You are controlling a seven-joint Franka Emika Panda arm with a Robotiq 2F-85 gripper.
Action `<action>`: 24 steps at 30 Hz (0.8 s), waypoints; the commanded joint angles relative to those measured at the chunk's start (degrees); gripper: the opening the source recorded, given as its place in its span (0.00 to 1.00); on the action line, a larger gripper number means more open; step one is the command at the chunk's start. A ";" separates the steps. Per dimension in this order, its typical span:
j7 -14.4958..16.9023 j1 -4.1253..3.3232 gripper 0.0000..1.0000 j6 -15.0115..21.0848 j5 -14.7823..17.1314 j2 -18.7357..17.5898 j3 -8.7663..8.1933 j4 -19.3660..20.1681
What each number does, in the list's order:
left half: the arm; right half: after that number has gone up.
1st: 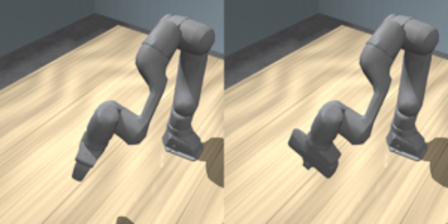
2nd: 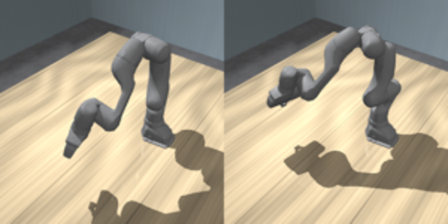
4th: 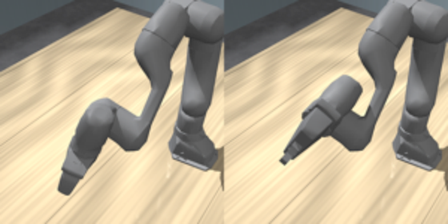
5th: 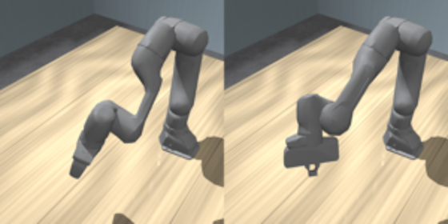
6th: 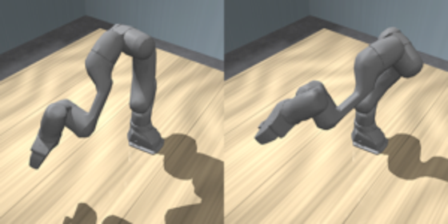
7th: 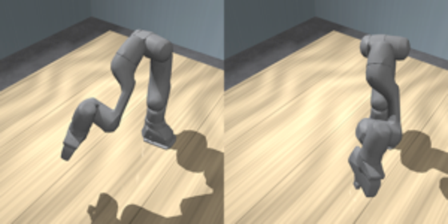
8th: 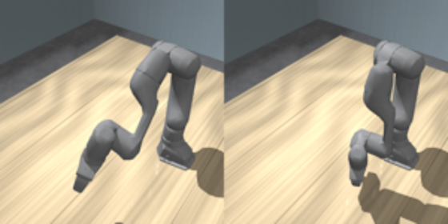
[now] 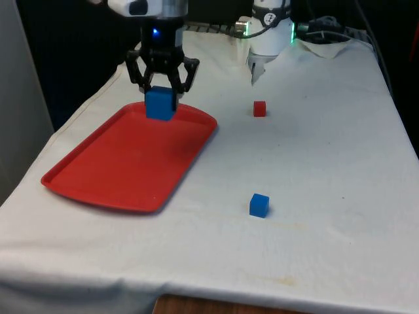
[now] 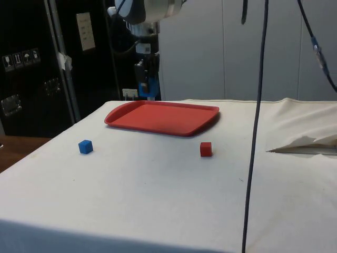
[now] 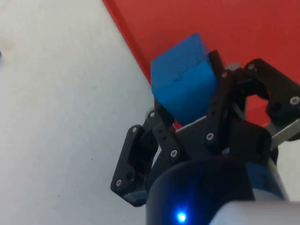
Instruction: Pick up the largest block and place it onto the tray.
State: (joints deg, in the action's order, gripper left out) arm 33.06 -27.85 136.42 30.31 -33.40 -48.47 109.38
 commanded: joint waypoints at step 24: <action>7.10 2.06 0.00 -3.50 9.34 -6.53 -2.18 -4.81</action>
State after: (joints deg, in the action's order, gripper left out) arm 40.16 -26.18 133.33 39.59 -39.65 -50.82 105.08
